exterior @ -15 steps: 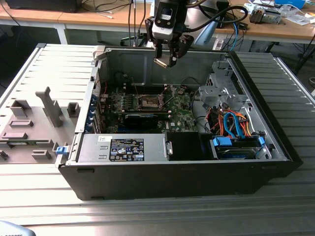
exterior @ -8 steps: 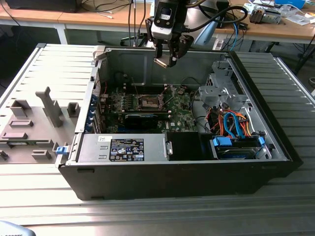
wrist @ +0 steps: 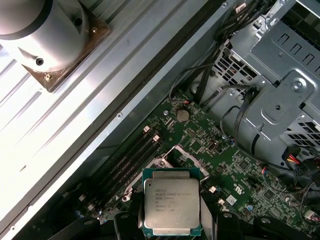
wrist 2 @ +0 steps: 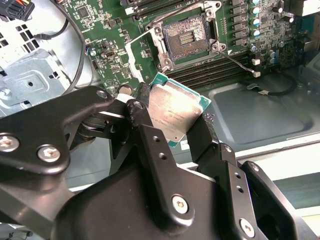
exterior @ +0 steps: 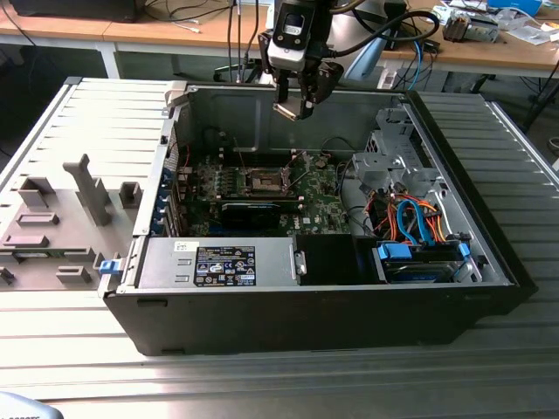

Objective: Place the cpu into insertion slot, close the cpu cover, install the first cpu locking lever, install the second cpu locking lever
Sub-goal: 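Place the cpu into insertion slot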

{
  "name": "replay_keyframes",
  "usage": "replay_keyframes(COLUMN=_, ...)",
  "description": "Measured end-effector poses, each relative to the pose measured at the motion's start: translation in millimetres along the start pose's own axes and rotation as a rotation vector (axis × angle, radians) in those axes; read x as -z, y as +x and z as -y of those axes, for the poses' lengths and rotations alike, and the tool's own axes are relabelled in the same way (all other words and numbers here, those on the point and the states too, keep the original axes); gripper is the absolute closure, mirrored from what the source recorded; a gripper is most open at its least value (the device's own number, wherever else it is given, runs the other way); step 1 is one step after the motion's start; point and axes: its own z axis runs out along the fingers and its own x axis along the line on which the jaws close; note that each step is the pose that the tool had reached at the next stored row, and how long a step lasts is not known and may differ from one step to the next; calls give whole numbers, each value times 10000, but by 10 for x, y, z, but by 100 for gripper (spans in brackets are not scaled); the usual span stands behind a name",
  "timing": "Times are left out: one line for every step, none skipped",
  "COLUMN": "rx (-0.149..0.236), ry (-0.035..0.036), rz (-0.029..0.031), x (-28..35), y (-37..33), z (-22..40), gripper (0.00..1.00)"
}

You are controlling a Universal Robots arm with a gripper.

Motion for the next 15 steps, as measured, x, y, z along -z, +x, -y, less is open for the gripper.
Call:
replay_keyframes(rx=-6, ry=0, rz=0, x=0, y=0, z=0, gripper=45)
replay_keyframes(rx=-12, ry=0, rz=0, x=0, y=0, z=0, gripper=45)
replay_keyframes(rx=-22, ry=-1, rz=1, x=0, y=0, z=0, gripper=45)
replay_keyframes(rx=-30, ry=-1, rz=2, x=0, y=0, z=0, gripper=45)
replay_keyframes(rx=-35, ry=-1, rz=2, x=0, y=0, z=0, gripper=45)
replay_keyframes(rx=-42, ry=-2, rz=3, x=0, y=0, z=0, gripper=45)
replay_keyframes(rx=-49, ry=-2, rz=3, x=0, y=0, z=0, gripper=45)
replay_keyframes(rx=-60, ry=-3, rz=4, x=0, y=0, z=0, gripper=45)
replay_keyframes(rx=-69, ry=-3, rz=5, x=0, y=0, z=0, gripper=45)
replay_keyframes(rx=-76, ry=-4, rz=5, x=0, y=0, z=0, gripper=45)
replay_keyframes(rx=-82, ry=-4, rz=6, x=0, y=0, z=0, gripper=45)
replay_keyframes(rx=-88, ry=-4, rz=6, x=0, y=0, z=0, gripper=45)
replay_keyframes(rx=-94, ry=-4, rz=6, x=0, y=0, z=0, gripper=45)
replay_keyframes(rx=-100, ry=-5, rz=7, x=0, y=0, z=0, gripper=45)
replay_keyframes(rx=-106, ry=-5, rz=7, x=0, y=0, z=0, gripper=45)
